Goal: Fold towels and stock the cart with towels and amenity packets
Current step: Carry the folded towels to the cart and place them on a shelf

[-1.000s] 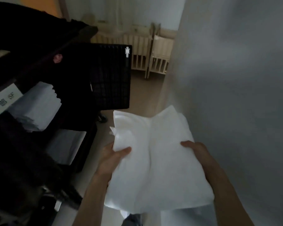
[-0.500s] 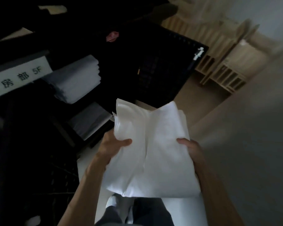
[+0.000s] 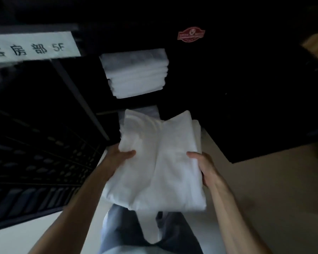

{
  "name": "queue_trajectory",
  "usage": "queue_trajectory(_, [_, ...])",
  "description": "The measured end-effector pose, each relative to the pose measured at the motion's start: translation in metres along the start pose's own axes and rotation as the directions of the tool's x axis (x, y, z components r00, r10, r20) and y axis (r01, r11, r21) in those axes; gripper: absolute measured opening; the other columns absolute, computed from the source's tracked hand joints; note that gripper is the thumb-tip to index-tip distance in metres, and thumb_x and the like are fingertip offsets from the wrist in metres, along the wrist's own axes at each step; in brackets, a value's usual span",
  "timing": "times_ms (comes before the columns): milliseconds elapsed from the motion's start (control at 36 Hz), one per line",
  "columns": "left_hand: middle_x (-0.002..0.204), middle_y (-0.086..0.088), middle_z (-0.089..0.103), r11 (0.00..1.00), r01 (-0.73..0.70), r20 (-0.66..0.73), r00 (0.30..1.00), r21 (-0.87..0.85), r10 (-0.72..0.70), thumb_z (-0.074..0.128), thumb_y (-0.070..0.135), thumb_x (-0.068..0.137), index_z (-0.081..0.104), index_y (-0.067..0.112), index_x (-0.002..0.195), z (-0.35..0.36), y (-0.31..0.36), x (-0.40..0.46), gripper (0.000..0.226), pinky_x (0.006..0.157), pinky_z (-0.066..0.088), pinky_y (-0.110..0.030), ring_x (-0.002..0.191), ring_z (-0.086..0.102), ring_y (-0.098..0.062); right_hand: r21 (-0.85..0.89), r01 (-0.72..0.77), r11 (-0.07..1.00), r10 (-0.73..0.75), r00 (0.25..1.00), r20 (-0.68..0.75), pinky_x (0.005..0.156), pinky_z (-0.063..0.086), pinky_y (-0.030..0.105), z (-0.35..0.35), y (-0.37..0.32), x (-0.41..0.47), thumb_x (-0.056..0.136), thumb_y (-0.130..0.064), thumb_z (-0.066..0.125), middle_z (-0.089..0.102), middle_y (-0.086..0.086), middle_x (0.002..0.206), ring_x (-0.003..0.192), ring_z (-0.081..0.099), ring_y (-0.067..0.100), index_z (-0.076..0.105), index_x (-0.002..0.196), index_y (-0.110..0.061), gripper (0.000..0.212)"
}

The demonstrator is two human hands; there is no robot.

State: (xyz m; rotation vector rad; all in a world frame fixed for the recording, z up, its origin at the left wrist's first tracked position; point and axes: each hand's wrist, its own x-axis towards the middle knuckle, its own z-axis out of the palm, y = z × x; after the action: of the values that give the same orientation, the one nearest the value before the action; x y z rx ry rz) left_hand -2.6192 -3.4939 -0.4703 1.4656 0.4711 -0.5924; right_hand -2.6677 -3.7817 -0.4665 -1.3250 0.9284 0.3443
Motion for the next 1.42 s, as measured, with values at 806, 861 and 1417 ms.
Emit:
queue_trajectory(806, [0.079,-0.009,0.077,0.992,-0.035,-0.275,0.961,-0.12,0.001,0.077,0.003,0.081,0.074,0.007,0.097,-0.005,-0.182,0.235,0.017,0.051,0.055,-0.026,0.066,0.075,-0.022,-0.02,0.025,0.999,-0.017,0.946,0.323,0.092,0.054,0.046,0.019,0.106,0.313,0.079,-0.008,0.071,0.071,0.018,0.116,0.106,0.069,0.037,0.064,0.125,-0.009,0.047])
queue_trajectory(861, [0.077,-0.007,0.077,0.99,-0.064,-0.294,0.956,-0.125,0.025,0.075,0.0,0.081,0.074,0.005,0.096,-0.007,-0.183,0.251,0.016,0.05,0.055,-0.024,0.064,0.074,-0.02,-0.006,0.041,0.999,-0.036,0.936,0.349,0.093,0.053,0.046,0.025,0.104,0.329,0.079,-0.008,0.07,0.071,0.018,0.117,0.107,0.068,0.037,0.064,0.126,-0.008,0.047])
queue_trajectory(1417, [0.115,-0.007,0.069,0.925,-0.38,-0.349,0.865,0.011,0.36,0.076,0.016,0.086,0.064,0.007,0.126,-0.047,-0.109,0.438,0.043,0.078,0.054,-0.029,0.098,0.068,-0.021,0.038,0.307,0.951,-0.296,0.868,0.399,0.071,0.055,0.033,0.117,-0.004,0.503,0.093,-0.022,0.059,0.075,0.01,0.092,0.078,0.072,0.024,0.068,0.111,-0.004,0.028])
